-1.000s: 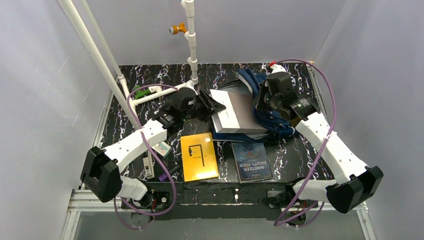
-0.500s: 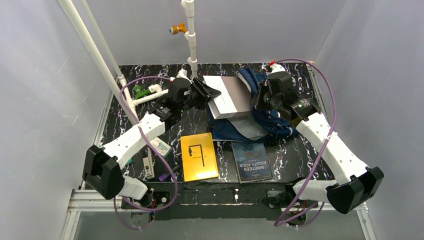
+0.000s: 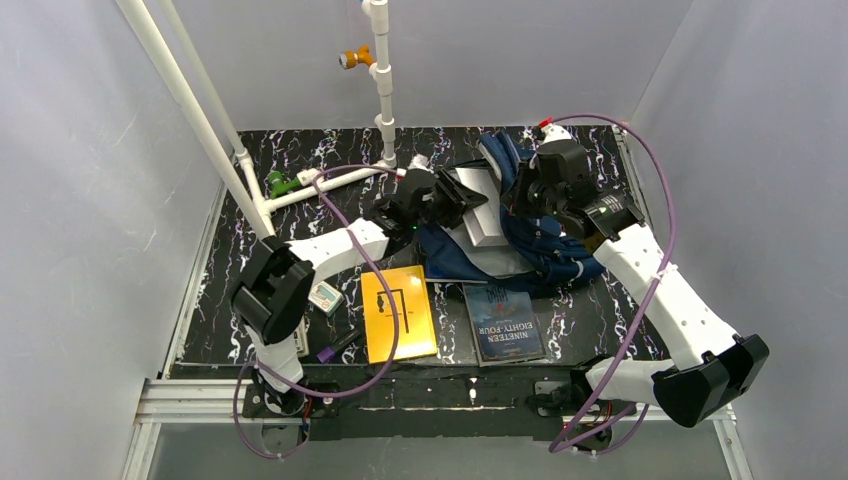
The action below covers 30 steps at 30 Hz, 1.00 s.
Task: Pack the student bag
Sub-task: Place the book in the student bag.
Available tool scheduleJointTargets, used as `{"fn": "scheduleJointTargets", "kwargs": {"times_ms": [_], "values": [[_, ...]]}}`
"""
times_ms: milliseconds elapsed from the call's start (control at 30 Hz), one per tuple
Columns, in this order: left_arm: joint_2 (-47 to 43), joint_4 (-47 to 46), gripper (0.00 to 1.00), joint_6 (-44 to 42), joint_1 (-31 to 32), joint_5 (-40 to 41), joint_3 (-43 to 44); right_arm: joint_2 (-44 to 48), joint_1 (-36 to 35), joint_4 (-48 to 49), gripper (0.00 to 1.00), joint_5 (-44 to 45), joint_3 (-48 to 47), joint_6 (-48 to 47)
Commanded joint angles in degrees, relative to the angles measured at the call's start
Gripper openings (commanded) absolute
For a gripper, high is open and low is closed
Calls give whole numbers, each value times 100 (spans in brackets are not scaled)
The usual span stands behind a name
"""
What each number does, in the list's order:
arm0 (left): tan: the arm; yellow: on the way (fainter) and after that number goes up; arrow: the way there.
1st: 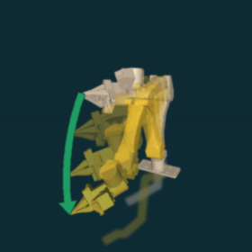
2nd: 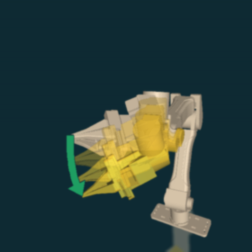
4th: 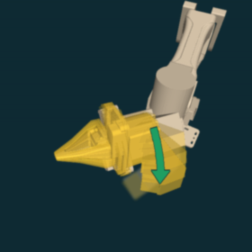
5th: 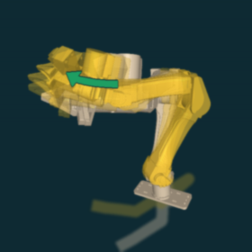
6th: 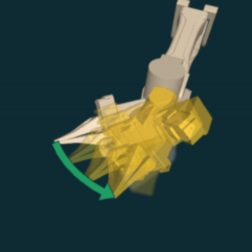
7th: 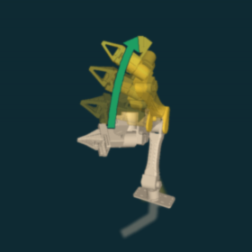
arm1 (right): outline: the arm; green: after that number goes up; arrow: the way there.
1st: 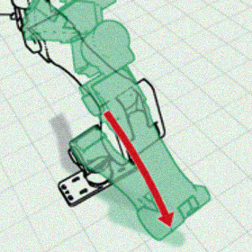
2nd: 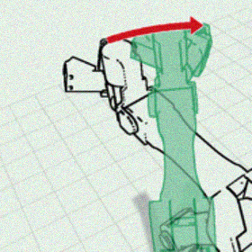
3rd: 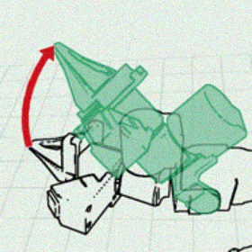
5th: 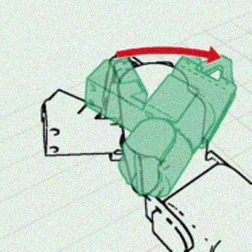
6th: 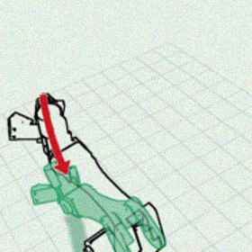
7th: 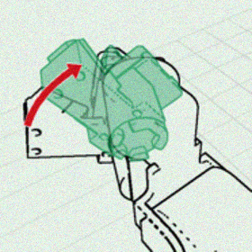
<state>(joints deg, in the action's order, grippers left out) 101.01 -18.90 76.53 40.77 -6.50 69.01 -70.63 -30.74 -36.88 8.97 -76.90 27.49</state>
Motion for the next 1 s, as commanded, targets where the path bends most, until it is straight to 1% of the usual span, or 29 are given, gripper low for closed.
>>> {"fn": "scheduleJointTargets", "kwargs": {"times_ms": [0, 133, 233, 333, 367, 467, 567, 633, 700, 733, 767, 800, 867, 933, 967], "values": [[225, -1090, 0, -162, 382, 855, 478, 157, -6, 735, 1, 110, -690, -108], [740, -1171, 0, 175, 644, 1600, 541, 361, 66, 953, 1, 94, -495, -470], [1143, -1129, 1, 142, 812, 1835, 809, 401, 287, 1026, 1, -172, -390, -605], [1247, -767, 17, 92, 796, 1749, 1043, 388, 657, 1086, 1, -583, -301, -922], [1223, -590, 24, 19, 760, 1681, 1082, 365, 813, 1113, 1, -781, -273, -1110], [1110, -70, 37, -399, 653, 1408, 1233, 215, 1327, 1077, 1, -1423, -233, -1721], [1203, 483, 51, -575, 454, 862, 1547, 87, 1627, 1026, 1, -1839, -159, -2177], [1372, 777, 55, -539, 285, 217, 1832, 24, 1749, 971, 1, -2067, -132, -2391], [1567, 986, 57, -496, 191, -126, 2109, -11, 1862, 968, 1, -2331, -83, -2464], [1704, 1072, 61, -513, 176, -221, 2261, -8, 1888, 991, 1, -2385, -64, -2467], [1798, 1177, 71, -528, 174, -277, 2409, 7, 1902, 1023, 1, -2421, -44, -2455], [1867, 1223, 75, -532, 181, -303, 2516, 20, 1905, 1073, 1, -2486, -13, -2432], [1950, 1255, 76, -527, 193, -268, 2644, 32, 1910, 1145, 1, -2528, 16, -2384], [1867, 1453, 80, -605, 192, -97, 2678, 40, 1921, 1083, 1, -2301, -5, -2384], [1762, 1712, 81, -916, 197, 106, 2761, 34, 1935, 1019, 1, -2153, -30, -2444]]}}
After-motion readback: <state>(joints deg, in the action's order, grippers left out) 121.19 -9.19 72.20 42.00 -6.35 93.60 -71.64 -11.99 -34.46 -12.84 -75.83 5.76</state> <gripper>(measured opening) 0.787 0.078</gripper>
